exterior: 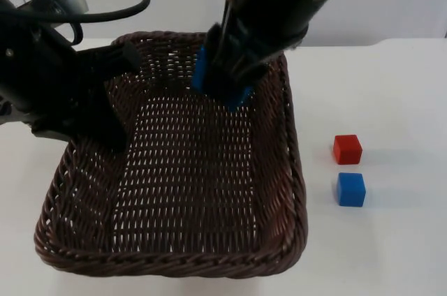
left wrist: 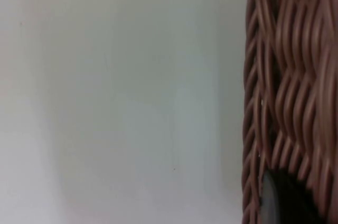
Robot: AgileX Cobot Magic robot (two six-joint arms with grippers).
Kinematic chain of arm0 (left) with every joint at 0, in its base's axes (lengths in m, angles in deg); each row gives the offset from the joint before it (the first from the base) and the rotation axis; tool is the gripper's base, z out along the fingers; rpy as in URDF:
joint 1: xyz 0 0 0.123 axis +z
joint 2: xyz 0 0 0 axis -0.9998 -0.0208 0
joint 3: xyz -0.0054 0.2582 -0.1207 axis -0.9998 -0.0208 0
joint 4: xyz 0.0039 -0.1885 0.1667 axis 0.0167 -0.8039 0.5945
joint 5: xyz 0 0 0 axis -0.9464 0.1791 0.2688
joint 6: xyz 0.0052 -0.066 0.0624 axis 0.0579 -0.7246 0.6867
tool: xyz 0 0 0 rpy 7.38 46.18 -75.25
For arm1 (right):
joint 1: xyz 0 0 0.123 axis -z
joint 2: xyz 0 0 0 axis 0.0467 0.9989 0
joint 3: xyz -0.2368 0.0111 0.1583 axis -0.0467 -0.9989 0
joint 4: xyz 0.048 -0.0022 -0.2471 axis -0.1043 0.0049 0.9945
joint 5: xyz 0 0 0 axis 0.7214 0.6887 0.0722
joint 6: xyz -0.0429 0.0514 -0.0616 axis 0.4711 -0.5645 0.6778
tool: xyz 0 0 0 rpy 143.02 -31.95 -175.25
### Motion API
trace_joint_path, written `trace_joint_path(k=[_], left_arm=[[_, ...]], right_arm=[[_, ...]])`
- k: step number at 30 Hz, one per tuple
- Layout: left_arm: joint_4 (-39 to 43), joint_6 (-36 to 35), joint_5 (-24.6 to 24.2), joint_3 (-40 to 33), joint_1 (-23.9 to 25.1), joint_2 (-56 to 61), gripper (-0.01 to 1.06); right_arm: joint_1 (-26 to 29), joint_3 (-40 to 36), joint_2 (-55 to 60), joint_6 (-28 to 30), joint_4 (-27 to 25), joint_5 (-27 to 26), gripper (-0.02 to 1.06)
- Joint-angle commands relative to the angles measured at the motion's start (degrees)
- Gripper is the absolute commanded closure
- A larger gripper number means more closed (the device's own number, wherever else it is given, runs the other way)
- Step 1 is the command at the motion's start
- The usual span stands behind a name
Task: Pick up the basket with the left hand and place the largest block into the basket with the right hand.
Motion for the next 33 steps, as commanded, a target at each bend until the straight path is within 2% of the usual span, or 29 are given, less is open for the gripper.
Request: trace_joint_path(k=[1,2,4,6,7,10,18,24,33], left_arm=[[-1.5,0.1,0.0,0.0,0.1,0.9,1.05],[-1.5,0.1,0.0,0.0,0.1,0.9,1.05],[-1.5,0.1,0.0,0.0,0.1,0.9,1.05],[-1.5,0.1,0.0,0.0,0.1,0.9,1.05],[-1.5,0.1,0.0,0.0,0.1,0.9,1.05],[-1.5,0.1,0.0,0.0,0.1,0.9,1.05],[-1.5,0.1,0.0,0.0,0.1,0.9,1.05],[-1.5,0.1,0.0,0.0,0.1,0.9,1.05],[-1.5,0.1,0.0,0.0,0.1,0.9,1.05]], right_arm=[[0.1,0.1,1.7,-1.7,-0.1,-1.4,0.91],[0.1,0.1,1.7,-1.7,-0.1,-1.4,0.91],[0.1,0.1,3.1,-2.4,-0.1,-1.6,0.72],[0.1,0.1,4.1,-3.2,-0.1,-1.6,0.59],[0.1,0.1,4.1,-3.2,-0.1,-1.6,0.59],[0.1,0.1,4.7,-3.5,-0.3,-2.1,0.49],[0.1,0.3,4.0,-4.5,-0.2,-3.6,0.39],[0.1,0.3,2.1,-4.5,0.3,-3.3,0.38],[0.1,0.3,-4.7,-4.5,1.2,2.7,0.38]])
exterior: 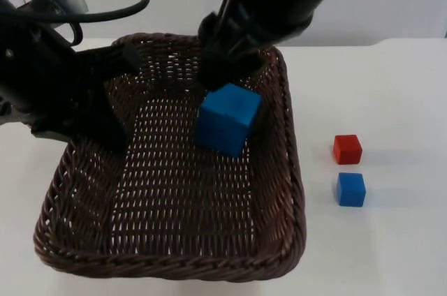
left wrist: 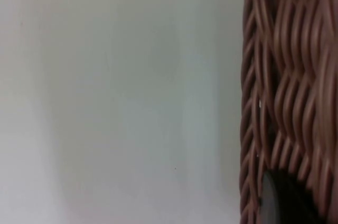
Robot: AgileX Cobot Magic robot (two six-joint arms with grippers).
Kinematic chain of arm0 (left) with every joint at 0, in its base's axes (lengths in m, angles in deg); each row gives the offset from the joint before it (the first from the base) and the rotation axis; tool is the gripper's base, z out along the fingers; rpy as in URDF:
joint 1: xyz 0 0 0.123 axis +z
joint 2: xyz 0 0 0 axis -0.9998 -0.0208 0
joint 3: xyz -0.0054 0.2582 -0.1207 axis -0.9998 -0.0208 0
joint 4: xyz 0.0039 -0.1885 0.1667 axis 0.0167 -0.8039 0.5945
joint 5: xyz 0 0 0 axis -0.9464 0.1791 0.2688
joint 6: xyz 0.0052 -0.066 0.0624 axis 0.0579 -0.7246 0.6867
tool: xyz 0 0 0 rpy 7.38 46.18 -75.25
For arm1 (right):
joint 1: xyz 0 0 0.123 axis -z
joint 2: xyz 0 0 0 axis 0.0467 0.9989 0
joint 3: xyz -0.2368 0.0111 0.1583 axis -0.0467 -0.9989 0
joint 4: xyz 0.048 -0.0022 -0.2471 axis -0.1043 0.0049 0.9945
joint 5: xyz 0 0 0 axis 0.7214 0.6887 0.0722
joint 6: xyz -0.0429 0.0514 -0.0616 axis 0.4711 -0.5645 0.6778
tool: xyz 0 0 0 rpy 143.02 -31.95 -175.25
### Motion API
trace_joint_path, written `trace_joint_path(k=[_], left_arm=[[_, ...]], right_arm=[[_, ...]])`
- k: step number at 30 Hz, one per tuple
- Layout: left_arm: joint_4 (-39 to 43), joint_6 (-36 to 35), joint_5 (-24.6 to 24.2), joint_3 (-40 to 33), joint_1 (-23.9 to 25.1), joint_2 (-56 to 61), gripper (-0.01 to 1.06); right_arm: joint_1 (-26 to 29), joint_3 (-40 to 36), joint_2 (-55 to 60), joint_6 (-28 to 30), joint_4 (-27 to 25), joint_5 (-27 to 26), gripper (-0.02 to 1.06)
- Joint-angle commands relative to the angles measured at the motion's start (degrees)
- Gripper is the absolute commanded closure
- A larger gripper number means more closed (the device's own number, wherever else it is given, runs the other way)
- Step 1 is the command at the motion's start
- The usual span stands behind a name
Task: Pick up the basket with the left hand and place the largest block into the basket with the right hand.
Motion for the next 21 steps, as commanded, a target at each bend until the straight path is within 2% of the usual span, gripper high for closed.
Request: trace_joint_path(k=[1,5,21], left_arm=[[-1.5,0.1,0.0,0.1,0.1,0.9,1.05],[-2.1,0.1,0.0,0.1,0.1,0.9,1.05],[-2.4,0.1,0.1,0.1,0.1,0.9,1.05]], right_arm=[[0.1,0.3,-2.7,0.0,0.6,2.7,0.38],[0.1,0.3,-6.0,-0.7,0.6,4.6,0.38],[0.1,0.1,-14.2,-4.9,0.1,6.5,0.38]])
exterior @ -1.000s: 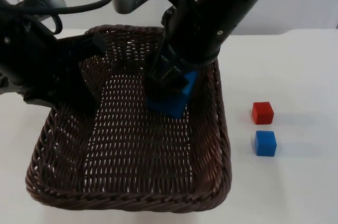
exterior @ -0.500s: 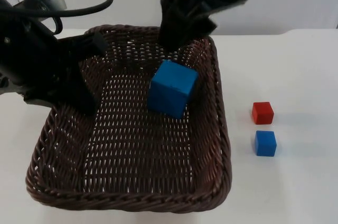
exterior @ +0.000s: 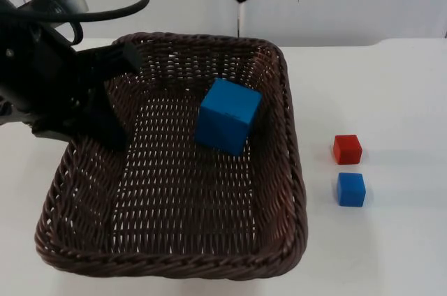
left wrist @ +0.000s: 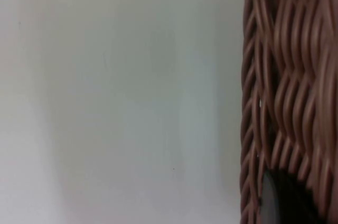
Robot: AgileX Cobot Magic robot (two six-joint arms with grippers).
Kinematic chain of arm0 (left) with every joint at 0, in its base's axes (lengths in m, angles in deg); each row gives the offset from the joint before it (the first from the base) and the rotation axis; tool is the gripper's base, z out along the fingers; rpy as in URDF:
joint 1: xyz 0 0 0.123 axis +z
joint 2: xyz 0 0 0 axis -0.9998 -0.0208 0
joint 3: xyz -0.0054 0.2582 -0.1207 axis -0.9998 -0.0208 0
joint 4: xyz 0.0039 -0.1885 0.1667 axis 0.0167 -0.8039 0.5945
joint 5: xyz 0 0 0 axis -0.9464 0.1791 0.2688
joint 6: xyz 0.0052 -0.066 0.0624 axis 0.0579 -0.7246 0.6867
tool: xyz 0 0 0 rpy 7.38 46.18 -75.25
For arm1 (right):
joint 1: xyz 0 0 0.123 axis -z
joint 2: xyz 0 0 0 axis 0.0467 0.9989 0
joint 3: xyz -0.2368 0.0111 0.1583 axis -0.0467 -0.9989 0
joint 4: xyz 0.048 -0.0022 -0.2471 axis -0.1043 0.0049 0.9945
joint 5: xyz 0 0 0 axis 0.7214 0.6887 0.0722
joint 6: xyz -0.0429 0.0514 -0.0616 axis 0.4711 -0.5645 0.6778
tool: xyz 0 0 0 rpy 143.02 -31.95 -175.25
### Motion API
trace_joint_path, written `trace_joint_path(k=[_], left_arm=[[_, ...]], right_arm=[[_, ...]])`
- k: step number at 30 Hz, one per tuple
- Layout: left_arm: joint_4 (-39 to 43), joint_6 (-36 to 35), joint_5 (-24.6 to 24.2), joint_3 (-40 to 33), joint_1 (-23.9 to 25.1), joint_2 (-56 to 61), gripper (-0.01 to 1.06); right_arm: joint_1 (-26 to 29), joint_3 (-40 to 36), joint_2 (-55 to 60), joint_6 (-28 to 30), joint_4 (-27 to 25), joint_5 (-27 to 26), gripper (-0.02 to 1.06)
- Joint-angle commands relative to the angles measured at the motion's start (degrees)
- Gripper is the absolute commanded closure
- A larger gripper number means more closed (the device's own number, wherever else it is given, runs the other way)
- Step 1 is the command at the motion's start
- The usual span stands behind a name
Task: Pick up the basket with the left hand and place the largest block into the basket with the right hand.
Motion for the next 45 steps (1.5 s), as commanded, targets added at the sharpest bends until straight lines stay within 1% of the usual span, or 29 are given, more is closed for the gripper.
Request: trace_joint_path(k=[1,3,6,9,12,15,16,20,21,24,25,26,30,31,35,36,40,41,45], left_arm=[[-2.2,0.0,0.1,0.1,0.1,0.9,1.05],[-2.2,0.0,0.1,0.1,0.1,0.9,1.05],[-2.2,0.0,0.1,0.1,0.1,0.9,1.05],[-2.1,0.0,0.1,0.1,0.1,0.9,1.05],[-2.1,0.7,0.1,0.1,0.1,0.9,1.05],[-2.7,1.5,0.3,0.1,0.1,0.9,1.05],[-2.7,1.5,0.3,0.1,0.1,0.9,1.05],[-3.0,3.0,1.6,0.2,0.1,0.8,1.05],[-3.0,3.0,1.6,0.2,0.1,0.8,1.05],[-3.4,3.0,3.4,0.2,0.1,0.8,1.05],[-3.5,3.0,3.7,0.2,0.1,0.6,1.05],[-3.5,3.0,3.7,0.2,0.1,0.6,1.05],[-3.8,3.3,4.4,1.2,0.1,-1.8,1.05],[-3.8,3.3,4.4,1.2,0.1,-1.8,1.05],[-3.8,5.2,5.1,2.4,0.1,-6.6,1.05],[-3.8,5.2,5.1,2.4,0.1,-6.6,1.05],[-4.3,6.3,5.1,4.6,0.1,-10.8,1.05],[-4.3,6.3,5.1,4.6,0.1,-10.8,1.05],[-4.7,7.5,6.1,6.8,0.1,-14.4,1.05]], right_arm=[[0.1,0.1,-1.8,-0.8,-0.3,1.2,0.38],[0.1,0.1,-2.9,-2.1,-0.3,1.2,0.38],[0.1,0.1,-3.7,-2.3,-0.4,1.3,0.38],[0.1,0.0,-5.4,-3.8,-0.4,2.3,0.38],[0.1,-1.3,-7.1,-4.1,-0.4,2.2,0.38],[0.1,-6.8,-11.1,-5.5,-0.4,-0.8,0.38],[0.1,-6.8,-11.1,-5.5,-0.4,-0.8,0.38],[0.1,-16.5,-18.9,-7.7,-0.4,-7.0,0.38],[0.1,-16.5,-18.9,-7.7,-0.4,-7.0,0.38],[0.1,-24.7,-26.8,-7.9,-1.7,-9.5,0.38],[0.1,-26.1,-29.1,-7.9,-1.9,-9.5,0.38],[0.1,-26.1,-29.1,-7.9,-1.9,-9.5,0.38],[0.1,-31.1,-37.8,-7.9,-2.7,-9.2,0.38],[0.1,-31.1,-37.8,-7.9,-2.7,-9.2,0.38],[0.1,-33.6,-46.2,-7.9,-2.9,-8.1,0.38],[0.1,-33.6,-46.2,-7.9,-2.9,-8.1,0.38],[0.1,-33.8,-52.8,-7.9,-2.9,-4.2,0.38],[0.1,-33.8,-52.8,-7.9,-2.9,-4.2,0.38],[0.1,-33.8,-55.7,-7.9,-3.0,-0.5,0.38]])
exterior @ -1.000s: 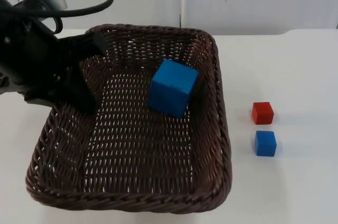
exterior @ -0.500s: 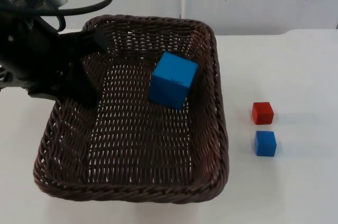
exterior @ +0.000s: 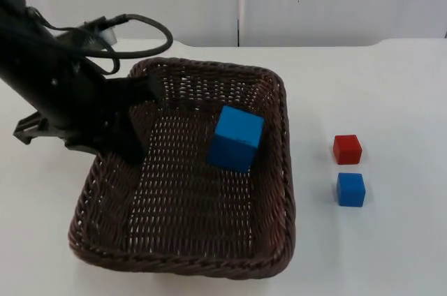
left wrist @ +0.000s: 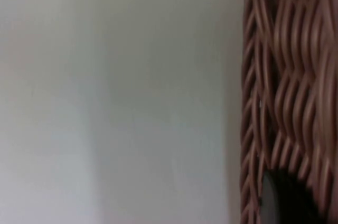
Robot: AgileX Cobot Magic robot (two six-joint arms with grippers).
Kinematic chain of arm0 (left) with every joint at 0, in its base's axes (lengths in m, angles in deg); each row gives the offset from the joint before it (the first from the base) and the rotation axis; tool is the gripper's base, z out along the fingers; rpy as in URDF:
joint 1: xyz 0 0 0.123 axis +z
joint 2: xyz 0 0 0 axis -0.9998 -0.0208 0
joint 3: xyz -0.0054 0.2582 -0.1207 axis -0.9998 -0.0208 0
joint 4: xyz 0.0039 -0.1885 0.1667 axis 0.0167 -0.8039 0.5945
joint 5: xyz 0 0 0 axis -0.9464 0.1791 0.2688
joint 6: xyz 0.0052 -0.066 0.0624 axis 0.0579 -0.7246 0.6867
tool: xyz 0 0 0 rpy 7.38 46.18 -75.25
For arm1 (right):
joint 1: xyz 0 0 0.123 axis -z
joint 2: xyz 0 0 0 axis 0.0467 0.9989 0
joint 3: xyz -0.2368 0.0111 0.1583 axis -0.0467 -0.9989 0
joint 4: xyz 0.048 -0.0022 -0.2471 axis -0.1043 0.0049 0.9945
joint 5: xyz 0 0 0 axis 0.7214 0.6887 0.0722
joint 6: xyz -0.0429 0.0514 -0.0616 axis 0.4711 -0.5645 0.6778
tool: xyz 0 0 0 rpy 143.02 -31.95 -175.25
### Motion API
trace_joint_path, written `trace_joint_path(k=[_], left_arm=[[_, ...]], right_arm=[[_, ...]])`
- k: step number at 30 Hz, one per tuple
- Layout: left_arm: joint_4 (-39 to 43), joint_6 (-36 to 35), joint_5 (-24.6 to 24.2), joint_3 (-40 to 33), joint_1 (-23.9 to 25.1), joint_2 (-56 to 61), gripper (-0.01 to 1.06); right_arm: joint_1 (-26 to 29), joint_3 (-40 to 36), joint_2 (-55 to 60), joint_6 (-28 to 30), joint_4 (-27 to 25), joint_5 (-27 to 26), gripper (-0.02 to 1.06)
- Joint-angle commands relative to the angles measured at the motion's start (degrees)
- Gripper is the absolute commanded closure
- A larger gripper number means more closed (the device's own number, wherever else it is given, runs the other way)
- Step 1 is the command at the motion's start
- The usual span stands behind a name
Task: Pick up the basket with the left hand and place the largest block into the basket with the right hand.
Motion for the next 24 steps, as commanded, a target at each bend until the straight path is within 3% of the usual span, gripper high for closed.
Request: trace_joint_path(k=[1,5,24], left_arm=[[-2.4,1.1,0.8,1.5,0.1,-1.2,1.05],[-3.5,1.5,3.3,2.0,0.1,-3.4,1.05],[-3.3,3.7,7.3,2.0,0.1,-8.3,1.05]], right_arm=[[0.1,-0.4,-1.6,-0.2,-0.4,2.5,0.38],[0.1,-0.4,-1.7,-1.5,-0.7,4.9,0.38],[0.1,-0.4,-1.7,-1.5,-0.7,4.9,0.38]])
